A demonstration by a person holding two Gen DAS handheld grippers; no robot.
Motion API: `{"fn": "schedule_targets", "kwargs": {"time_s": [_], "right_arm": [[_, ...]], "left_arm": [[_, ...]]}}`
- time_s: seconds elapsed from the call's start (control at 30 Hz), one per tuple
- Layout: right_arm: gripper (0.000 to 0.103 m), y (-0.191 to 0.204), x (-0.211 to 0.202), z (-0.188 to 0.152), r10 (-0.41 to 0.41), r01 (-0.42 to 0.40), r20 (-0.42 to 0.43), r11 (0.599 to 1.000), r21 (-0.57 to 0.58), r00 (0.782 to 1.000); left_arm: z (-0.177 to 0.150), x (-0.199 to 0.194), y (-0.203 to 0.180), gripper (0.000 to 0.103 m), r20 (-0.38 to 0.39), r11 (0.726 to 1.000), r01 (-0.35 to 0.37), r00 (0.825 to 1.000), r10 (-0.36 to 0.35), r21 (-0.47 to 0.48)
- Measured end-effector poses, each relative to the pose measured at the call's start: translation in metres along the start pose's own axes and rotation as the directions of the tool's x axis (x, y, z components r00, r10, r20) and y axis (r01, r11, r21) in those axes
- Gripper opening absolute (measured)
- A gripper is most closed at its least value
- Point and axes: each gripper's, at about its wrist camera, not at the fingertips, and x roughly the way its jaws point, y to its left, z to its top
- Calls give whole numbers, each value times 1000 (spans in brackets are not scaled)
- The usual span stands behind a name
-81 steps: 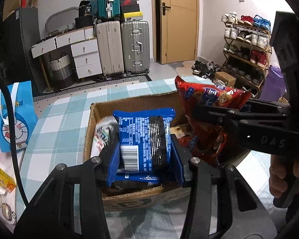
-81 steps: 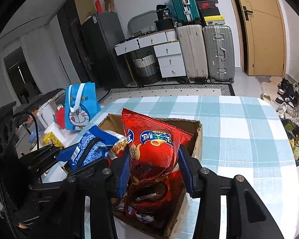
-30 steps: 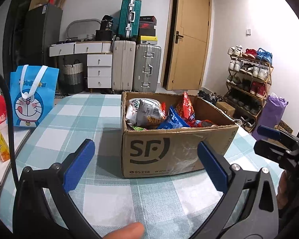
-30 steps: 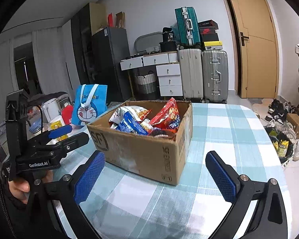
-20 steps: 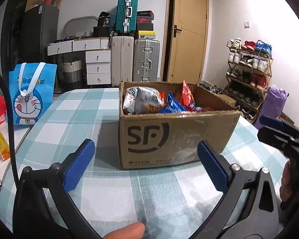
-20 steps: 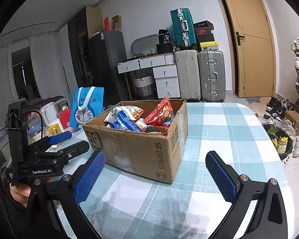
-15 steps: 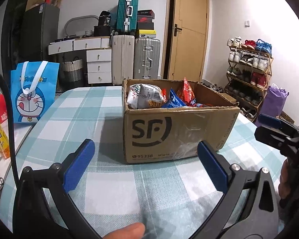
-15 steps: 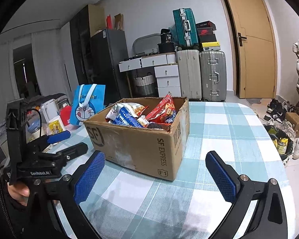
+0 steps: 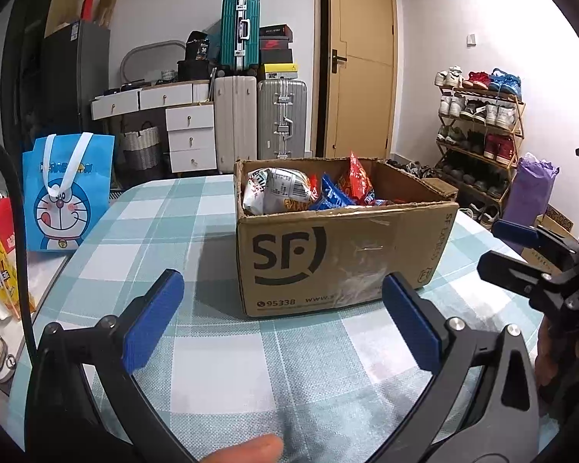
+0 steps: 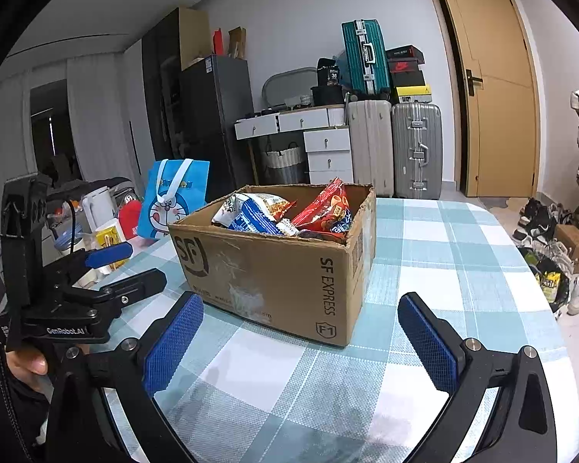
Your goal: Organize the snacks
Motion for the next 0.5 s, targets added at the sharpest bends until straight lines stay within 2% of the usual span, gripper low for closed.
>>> {"fn": "schedule_targets", "kwargs": {"time_s": [0.5], "right_arm": [[103, 0, -7, -2, -11, 11, 36, 1000, 4, 999]], "left_arm": [[-2, -4, 1, 103, 13, 1000, 10, 1000, -10, 0]]}}
